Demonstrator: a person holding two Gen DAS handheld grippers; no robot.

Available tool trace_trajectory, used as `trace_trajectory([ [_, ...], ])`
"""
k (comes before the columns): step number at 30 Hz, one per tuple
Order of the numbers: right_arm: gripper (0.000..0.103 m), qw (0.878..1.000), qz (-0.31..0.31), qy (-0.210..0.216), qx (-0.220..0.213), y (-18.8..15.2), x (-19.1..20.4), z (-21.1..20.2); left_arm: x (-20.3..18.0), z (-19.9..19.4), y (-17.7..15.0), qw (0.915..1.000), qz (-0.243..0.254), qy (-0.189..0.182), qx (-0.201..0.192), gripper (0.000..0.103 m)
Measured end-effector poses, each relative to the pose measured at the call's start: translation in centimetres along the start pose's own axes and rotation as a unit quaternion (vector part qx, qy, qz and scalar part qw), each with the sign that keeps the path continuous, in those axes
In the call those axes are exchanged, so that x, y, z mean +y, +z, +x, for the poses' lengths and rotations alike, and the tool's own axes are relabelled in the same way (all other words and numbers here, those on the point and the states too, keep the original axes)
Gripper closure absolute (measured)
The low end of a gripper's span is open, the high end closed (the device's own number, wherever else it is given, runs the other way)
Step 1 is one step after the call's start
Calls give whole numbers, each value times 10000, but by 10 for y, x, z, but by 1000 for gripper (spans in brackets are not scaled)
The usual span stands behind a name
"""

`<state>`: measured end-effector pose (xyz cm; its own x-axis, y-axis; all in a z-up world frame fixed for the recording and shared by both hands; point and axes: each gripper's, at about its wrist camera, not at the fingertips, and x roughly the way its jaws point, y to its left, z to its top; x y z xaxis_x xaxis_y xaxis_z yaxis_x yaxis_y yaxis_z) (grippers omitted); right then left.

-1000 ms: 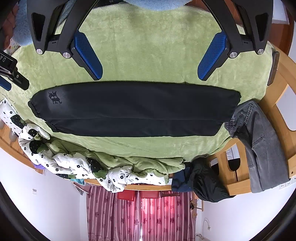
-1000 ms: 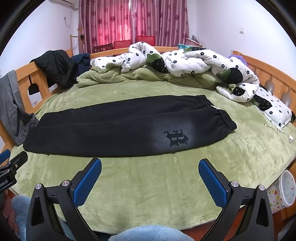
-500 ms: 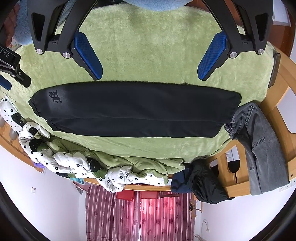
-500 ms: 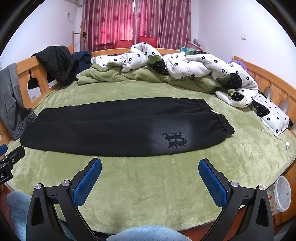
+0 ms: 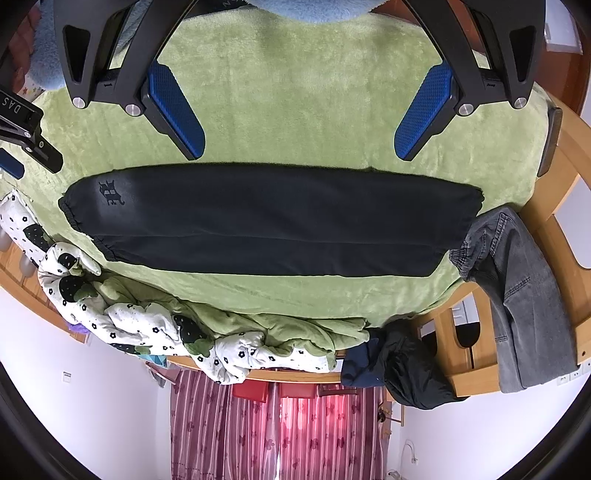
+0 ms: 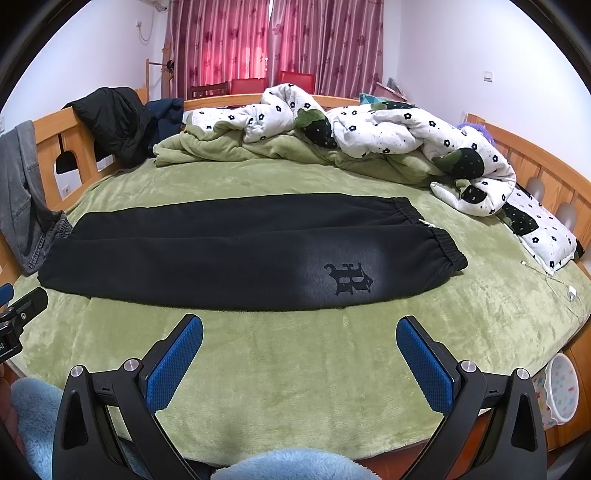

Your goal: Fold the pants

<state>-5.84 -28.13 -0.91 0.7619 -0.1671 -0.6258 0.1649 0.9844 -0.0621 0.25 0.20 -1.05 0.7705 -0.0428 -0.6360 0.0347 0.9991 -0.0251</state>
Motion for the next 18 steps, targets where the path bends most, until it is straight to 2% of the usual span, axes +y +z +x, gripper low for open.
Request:
trace_trajectory([
  [18,0,10000,-3,16,24,0,-1,0,0,1,-2,10000,-41,-5,49,0],
])
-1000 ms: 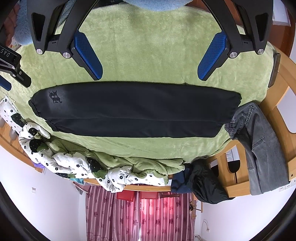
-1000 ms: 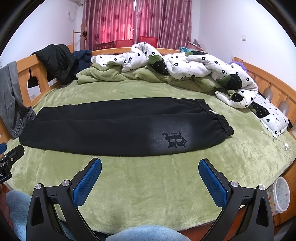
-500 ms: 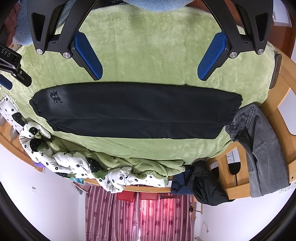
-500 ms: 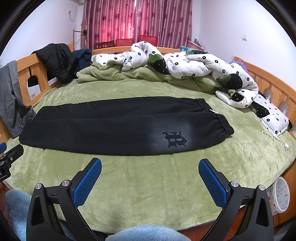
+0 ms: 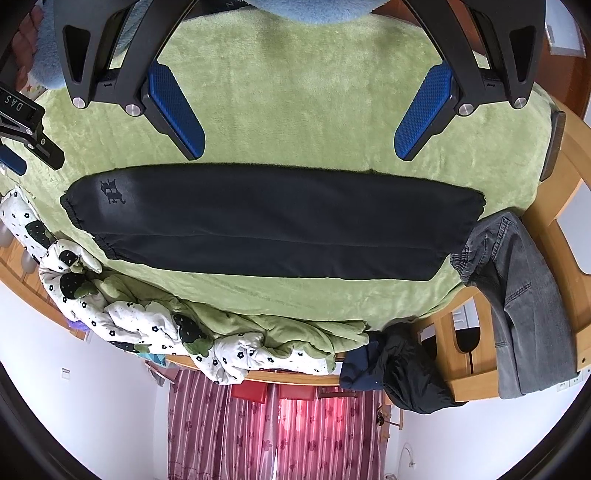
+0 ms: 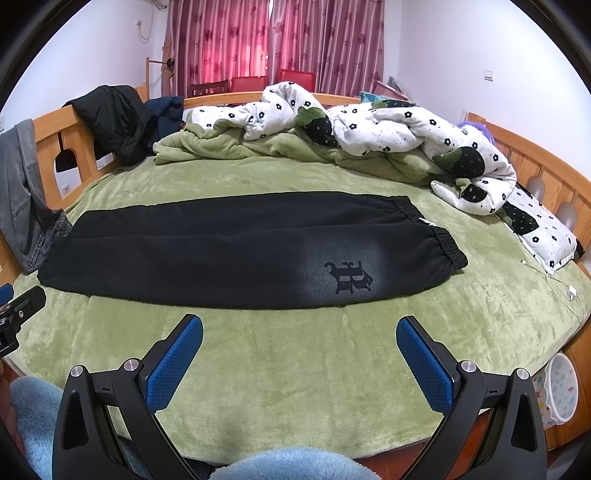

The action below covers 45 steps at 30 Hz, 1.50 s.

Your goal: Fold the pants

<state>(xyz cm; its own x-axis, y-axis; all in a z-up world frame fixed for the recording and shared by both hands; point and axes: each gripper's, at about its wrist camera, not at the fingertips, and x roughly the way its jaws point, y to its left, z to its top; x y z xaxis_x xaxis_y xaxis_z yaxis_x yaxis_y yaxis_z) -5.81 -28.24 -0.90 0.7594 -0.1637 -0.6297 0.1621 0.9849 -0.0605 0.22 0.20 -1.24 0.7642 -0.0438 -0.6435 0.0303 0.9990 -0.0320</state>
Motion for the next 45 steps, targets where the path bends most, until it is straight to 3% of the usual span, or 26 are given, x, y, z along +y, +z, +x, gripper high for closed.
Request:
trace_trajectory([
  [16,0,10000,-23,60,-9,-3,0,3,-4,2,-4,9999,-74,-86,50,0],
  [19,0,9998,-155,97,-12,-4,2,4,-3,1,-4,9998,-187,87,47,0],
  [22,0,9997,-224,105,-51,-2,4,2,6,2,-1,9992,-351,-173,88,0],
  [25,0,9988,-346,273,-195,2,5,-5,23,4,7,9952,-512,-827,114,0],
  [30,0,9953,-766,58,-598,24,-1,-14,65,13,33,9913,-986,-868,35,0],
  [33,0,9944,-830,85,-657,42,-14,-9,89,35,42,9902,-1096,-834,216,0],
  [37,0,9976,-485,42,-487,62,-43,20,119,73,36,9909,-1213,-284,518,0],
  [41,1,9999,-165,43,-17,61,-73,65,144,109,12,9814,-1695,-397,813,2],
  [45,18,9960,300,532,651,37,-100,119,156,139,-12,9745,-1954,-481,992,6],
])
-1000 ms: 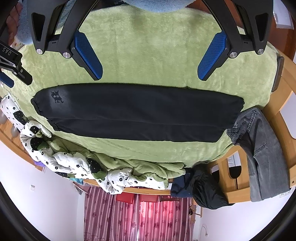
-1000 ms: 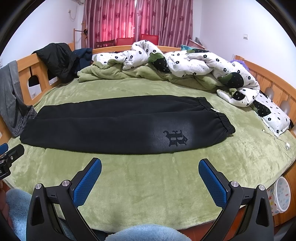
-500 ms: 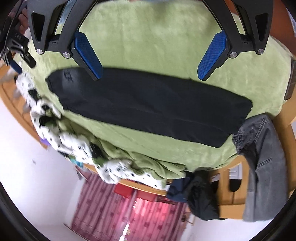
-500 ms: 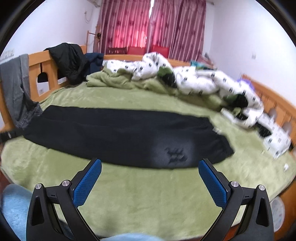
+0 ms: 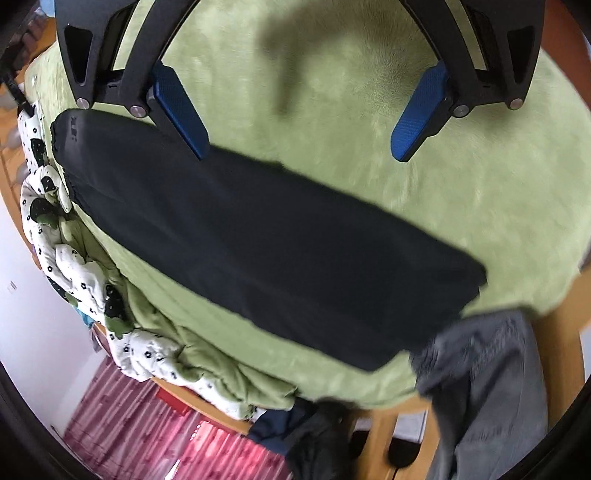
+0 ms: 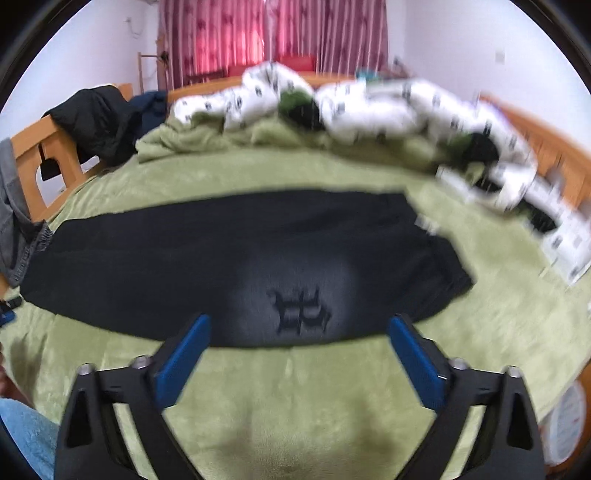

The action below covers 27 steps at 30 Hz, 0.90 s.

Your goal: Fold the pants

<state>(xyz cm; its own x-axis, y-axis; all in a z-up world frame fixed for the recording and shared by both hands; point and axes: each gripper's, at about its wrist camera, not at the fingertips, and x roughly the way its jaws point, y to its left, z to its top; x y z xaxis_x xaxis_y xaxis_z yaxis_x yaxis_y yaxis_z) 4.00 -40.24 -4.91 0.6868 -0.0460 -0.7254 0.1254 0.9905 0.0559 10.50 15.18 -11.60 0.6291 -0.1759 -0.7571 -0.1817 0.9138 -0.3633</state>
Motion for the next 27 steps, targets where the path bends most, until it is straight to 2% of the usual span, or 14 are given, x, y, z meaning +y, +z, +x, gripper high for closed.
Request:
trace_trajectory([
  [3,24,9991,277,169,264,-17,-17,30,16,18,-8,9996,-242,-155,83,13],
  [6,25,9974,602,243,326,-31,-34,52,25,29,-14,9991,-320,-277,8,14],
  [9,25,9915,1150,510,336,-37,-57,70,24,31,-12,9990,-235,-367,-108,14],
  [12,25,9820,1642,761,534,-41,-72,91,27,39,-5,9977,-437,-500,-126,16],
  [16,24,9756,1948,943,365,-37,-80,106,31,54,10,9954,-831,-466,-129,23],
  [17,24,9753,1961,958,350,-34,-81,109,31,58,14,9950,-908,-394,-116,29],
  [18,24,9752,1968,951,339,-29,-81,113,30,60,18,9950,-931,-334,-109,40],
  [19,31,9748,1995,945,334,-22,-81,117,29,63,23,9952,-945,-253,-86,50],
  [20,42,9747,2007,915,354,-16,-82,120,29,66,28,9949,-986,-197,-54,76],
  [21,78,9754,2003,830,386,-10,-83,122,27,65,33,9948,-988,-215,-80,93],
  [22,86,9765,1980,777,354,-2,-84,121,25,61,40,9955,-895,-255,-182,91],
  [24,89,9771,1897,966,54,14,-84,111,17,50,50,9964,-659,-363,-394,91],
  [27,90,9829,1572,918,-283,40,-76,98,0,35,73,9959,-330,-360,-767,91],
])
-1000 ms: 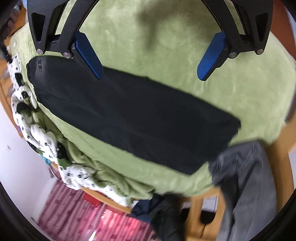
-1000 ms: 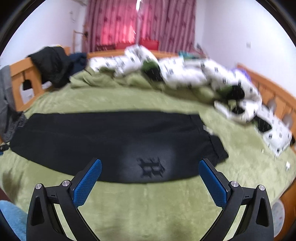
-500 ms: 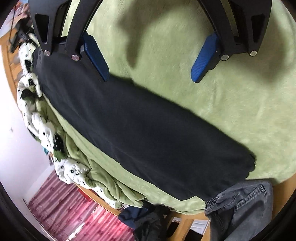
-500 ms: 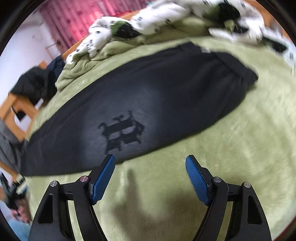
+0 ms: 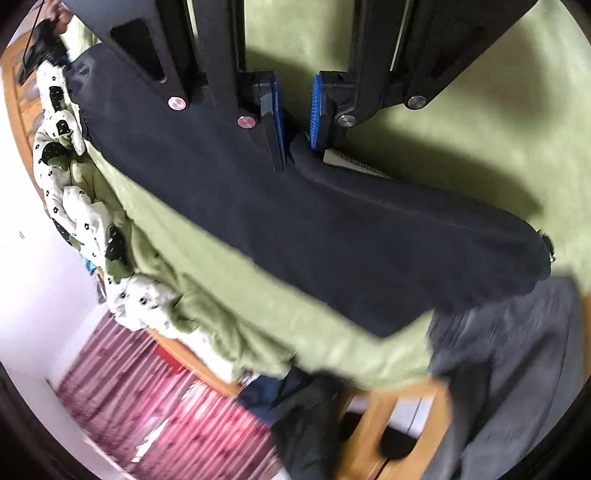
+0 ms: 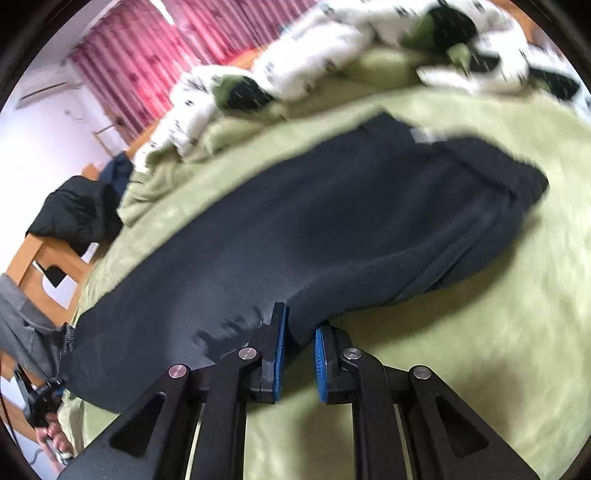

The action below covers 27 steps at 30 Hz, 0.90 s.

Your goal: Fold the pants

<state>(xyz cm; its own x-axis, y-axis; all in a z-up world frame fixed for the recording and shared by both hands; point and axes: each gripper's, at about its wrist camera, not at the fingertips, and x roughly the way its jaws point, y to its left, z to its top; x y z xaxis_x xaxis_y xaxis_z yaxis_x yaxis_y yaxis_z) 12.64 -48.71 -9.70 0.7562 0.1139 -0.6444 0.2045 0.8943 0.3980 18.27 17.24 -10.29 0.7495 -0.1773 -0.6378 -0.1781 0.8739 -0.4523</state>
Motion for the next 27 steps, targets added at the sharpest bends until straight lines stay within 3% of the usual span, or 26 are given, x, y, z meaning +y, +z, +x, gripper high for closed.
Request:
trace_trajectory([
  [8,90,9964,-715,34,-448,77,45,22,-56,44,69,9942,825,512,-468,91],
  [16,90,9937,-899,-554,-363,132,63,124,-77,134,101,9893,918,1050,-429,91],
  [17,88,9944,-815,-597,-309,133,61,135,-78,150,102,9886,889,1177,-306,91],
  [19,72,9946,-675,-774,-174,138,57,158,-77,167,105,9881,872,1263,-76,88],
  [20,66,9942,-663,-841,-105,139,55,164,-78,173,106,9879,884,1276,38,77],
  [21,58,9936,-685,-901,-1,139,55,168,-78,174,106,9883,909,1216,118,59],
  [22,58,9935,-715,-890,39,137,55,167,-79,172,103,9885,928,1191,127,47],
  [23,58,9934,-758,-859,52,132,56,163,-80,164,99,9887,949,1163,53,29],
  [25,54,9924,-873,-866,30,118,57,144,-82,145,91,9889,969,1121,-111,25],
  [27,46,9916,-980,-840,44,100,54,120,-83,124,80,9903,1043,918,4,25],
])
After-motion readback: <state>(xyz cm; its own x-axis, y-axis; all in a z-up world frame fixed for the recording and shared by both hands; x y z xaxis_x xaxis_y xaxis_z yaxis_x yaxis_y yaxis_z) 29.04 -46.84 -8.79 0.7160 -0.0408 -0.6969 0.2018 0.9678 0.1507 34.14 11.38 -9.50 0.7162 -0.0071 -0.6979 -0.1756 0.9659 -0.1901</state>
